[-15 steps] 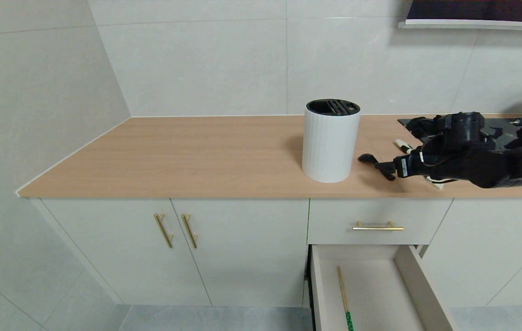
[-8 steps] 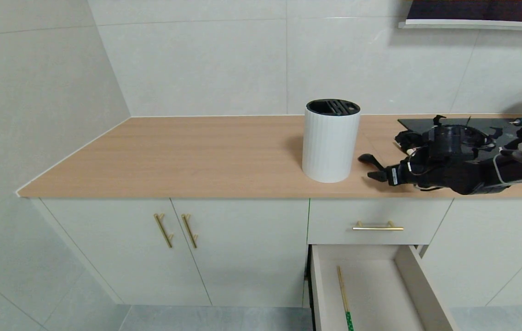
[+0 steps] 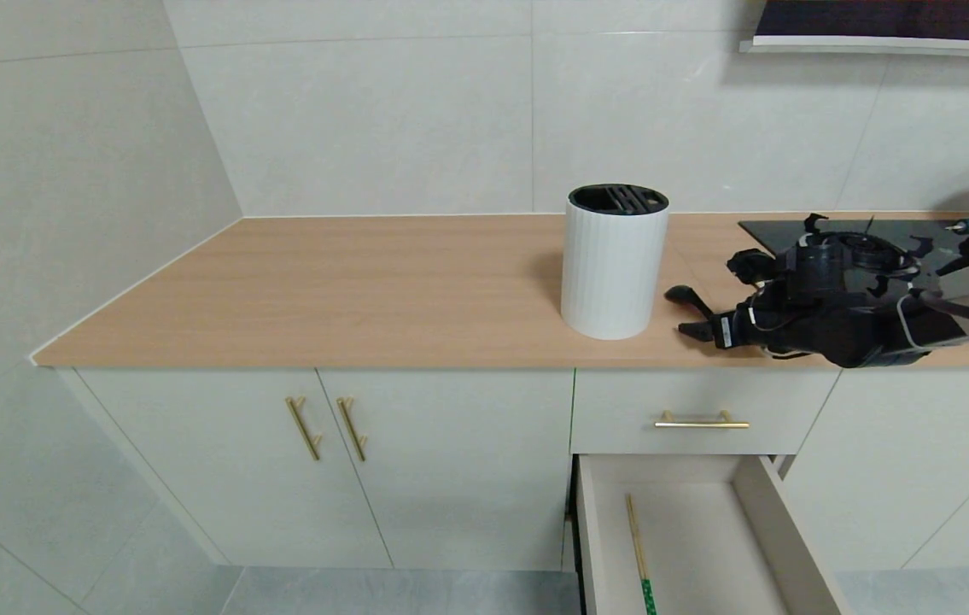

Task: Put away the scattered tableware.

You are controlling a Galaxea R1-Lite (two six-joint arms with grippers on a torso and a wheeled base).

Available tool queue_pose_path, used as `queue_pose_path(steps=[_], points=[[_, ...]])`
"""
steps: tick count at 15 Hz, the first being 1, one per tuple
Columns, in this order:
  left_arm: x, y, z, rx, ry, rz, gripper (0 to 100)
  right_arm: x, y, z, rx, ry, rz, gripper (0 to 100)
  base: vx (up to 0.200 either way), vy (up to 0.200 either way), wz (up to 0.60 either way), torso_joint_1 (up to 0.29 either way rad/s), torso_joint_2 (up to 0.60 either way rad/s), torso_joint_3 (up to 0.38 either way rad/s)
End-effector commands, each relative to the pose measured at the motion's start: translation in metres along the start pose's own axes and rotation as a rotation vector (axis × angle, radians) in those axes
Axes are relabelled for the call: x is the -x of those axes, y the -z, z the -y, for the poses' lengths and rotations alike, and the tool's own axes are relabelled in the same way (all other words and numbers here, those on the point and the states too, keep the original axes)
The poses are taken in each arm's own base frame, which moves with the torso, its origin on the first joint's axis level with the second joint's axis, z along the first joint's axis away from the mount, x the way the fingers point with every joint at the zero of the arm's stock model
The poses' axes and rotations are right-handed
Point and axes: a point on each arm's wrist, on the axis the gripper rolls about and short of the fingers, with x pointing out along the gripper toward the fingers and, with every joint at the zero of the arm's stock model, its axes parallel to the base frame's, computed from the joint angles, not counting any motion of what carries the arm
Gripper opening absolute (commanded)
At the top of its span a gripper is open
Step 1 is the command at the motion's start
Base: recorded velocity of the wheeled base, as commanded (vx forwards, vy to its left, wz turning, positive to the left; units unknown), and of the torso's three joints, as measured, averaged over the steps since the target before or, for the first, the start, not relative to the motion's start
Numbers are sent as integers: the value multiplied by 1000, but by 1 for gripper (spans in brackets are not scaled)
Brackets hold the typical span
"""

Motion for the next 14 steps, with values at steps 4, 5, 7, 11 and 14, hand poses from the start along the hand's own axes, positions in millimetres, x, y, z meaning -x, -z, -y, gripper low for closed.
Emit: queue_pose_path(steps=[4,5,7,11,14], points=[[0,0,0,0,0,0,100,-4,4,0,1,1,-3,0,0,0,0,0,0,0],[0,0,0,0,0,0,100,-5,6,0,0,4,-8,0,0,0,0,0,0,0],[0,0,0,0,0,0,100,-9,10,0,-2,4,-15,0,0,0,0,0,0,0],[0,0,0,0,0,0,100,-10,10,1,0,6,-14,0,0,0,0,0,0,0],[0,0,0,0,0,0,100,-5,3,1,0,34,-3,0,0,0,0,0,0,0]])
